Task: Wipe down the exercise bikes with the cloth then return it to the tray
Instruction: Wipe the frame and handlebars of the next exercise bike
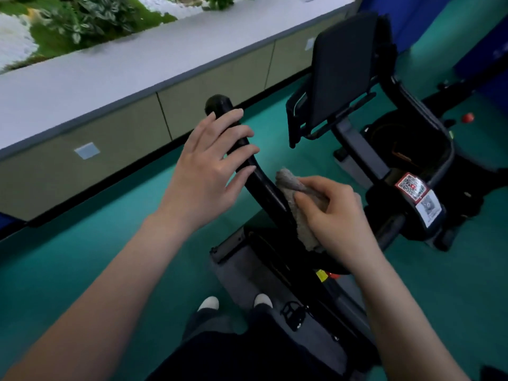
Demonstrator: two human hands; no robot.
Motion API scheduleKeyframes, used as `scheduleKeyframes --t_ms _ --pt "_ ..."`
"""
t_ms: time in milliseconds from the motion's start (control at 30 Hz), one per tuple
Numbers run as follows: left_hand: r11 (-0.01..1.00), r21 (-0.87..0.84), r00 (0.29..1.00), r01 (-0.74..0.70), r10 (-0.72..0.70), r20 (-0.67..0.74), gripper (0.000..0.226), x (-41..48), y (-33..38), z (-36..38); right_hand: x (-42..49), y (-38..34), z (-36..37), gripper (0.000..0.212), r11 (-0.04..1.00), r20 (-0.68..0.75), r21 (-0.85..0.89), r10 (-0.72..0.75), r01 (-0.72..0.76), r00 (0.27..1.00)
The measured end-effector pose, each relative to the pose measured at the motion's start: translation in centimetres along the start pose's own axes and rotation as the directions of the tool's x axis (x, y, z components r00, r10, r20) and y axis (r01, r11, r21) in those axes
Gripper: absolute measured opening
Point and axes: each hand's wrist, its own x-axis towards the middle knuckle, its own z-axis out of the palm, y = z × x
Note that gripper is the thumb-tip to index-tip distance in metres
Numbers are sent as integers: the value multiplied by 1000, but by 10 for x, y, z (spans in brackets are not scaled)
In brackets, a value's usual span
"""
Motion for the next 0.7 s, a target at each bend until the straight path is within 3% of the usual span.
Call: scheduleKeyframes --t_ms 100,167,300,400,500,700 --pt "999 -20 999 -27 27 -20 24 1 -3 2 -28 4 10 24 996 -181 -89 -2 -14 984" --pt "998 -39 998 -44 42 -36 23 2 -5 3 -51 11 14 26 991 -354 -108 38 -81 934" --pt "995 -68 995 -74 70 -66 23 4 -9 4 -80 1 45 26 992 -760 38 105 -117 642" --pt "993 -63 994 -96 93 -56 23 5 -13 3 -75 -19 84 28 992 -851 111 123 -55 510" --pt "992 -57 993 -113 111 -38 24 7 -17 1 -55 -40 117 26 994 -873 108 83 24 481" --pt "987 -40 988 -156 155 -18 26 9 -24 -2 -27 -45 142 26 999 -852 -36 -40 18 522"
